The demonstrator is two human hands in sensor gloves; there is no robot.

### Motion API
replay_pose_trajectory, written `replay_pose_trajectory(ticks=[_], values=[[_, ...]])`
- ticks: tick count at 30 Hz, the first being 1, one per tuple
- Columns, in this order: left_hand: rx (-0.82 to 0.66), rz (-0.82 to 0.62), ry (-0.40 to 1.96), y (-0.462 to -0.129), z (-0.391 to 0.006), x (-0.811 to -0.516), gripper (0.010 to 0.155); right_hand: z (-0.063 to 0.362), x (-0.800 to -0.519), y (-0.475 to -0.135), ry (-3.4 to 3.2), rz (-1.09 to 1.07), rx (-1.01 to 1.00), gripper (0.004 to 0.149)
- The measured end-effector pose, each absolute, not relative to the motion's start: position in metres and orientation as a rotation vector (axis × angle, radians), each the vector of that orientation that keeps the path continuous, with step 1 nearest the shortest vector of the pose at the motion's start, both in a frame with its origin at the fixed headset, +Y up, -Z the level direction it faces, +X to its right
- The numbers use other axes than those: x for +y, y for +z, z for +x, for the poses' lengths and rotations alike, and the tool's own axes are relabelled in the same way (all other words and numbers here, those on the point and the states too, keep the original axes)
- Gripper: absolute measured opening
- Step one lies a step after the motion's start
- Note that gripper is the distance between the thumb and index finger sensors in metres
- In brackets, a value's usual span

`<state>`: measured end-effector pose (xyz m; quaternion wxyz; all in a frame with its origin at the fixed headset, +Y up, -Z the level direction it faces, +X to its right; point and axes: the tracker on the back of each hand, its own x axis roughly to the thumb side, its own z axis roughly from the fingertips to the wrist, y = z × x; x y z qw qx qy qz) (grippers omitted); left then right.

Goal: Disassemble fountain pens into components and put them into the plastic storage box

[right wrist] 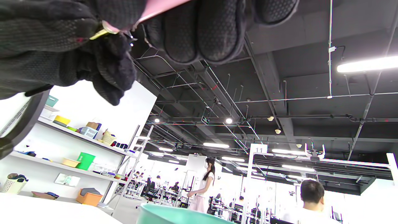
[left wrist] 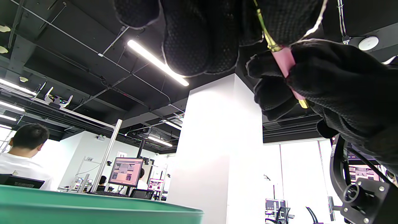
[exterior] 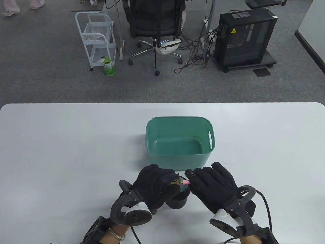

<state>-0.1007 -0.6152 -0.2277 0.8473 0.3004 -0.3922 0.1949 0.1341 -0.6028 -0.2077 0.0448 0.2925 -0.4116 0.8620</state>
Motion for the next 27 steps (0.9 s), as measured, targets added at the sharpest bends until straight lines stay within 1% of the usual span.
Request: replay_pose_trajectory(ticks=[9, 27], values=[[-0.826, 0.632, 0.426, -0.2286, -0.1013, -0.615, 0.045, 0.1338, -0.6034, -0.2068, 2.634, 0.9, -1.257, 0.045], [-0.834, 0.626, 0.449, -0.2306, -0.1028, -0.6147, 0.05, 0.1328, -0.604, -0.2059, 2.631, 0.908, -1.255, 0.045]])
